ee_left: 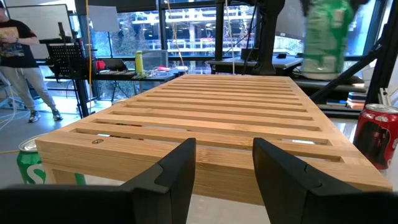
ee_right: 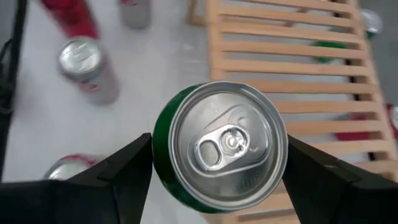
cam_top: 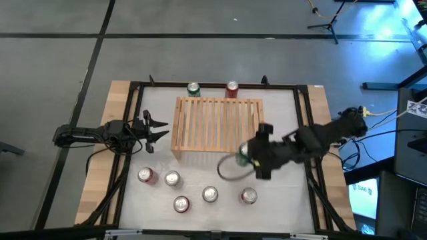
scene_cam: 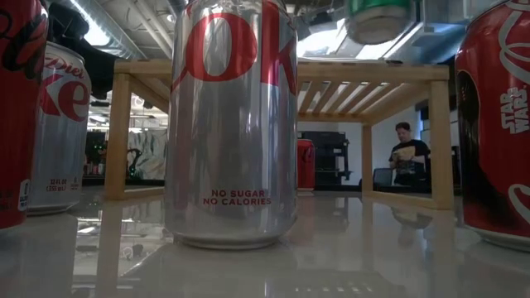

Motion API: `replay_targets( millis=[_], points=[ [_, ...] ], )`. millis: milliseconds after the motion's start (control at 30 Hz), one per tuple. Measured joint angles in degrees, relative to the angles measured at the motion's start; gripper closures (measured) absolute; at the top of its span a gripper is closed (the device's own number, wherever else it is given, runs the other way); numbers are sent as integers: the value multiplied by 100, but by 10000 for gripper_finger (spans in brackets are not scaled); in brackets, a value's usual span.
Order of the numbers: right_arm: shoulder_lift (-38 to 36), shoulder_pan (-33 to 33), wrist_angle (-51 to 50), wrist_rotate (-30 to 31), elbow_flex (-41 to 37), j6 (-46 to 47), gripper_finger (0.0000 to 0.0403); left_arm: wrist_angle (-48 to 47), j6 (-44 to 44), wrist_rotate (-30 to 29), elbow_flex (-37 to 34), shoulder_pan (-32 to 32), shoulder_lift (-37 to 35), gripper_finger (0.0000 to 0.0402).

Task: Place canned beverage on shelf
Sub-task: Put the bottom green soda can on the shelf

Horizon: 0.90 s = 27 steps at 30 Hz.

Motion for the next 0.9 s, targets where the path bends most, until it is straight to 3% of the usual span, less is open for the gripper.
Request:
replay_targets(
  millis=[533,900],
  points=[
    [0,-2367,-554,343,241,-426,107,0,0,2,0,0,1,250],
    [0,-3358,-536,177,241,-878,107,0,0,2,-2,0,0,250]
  ],
)
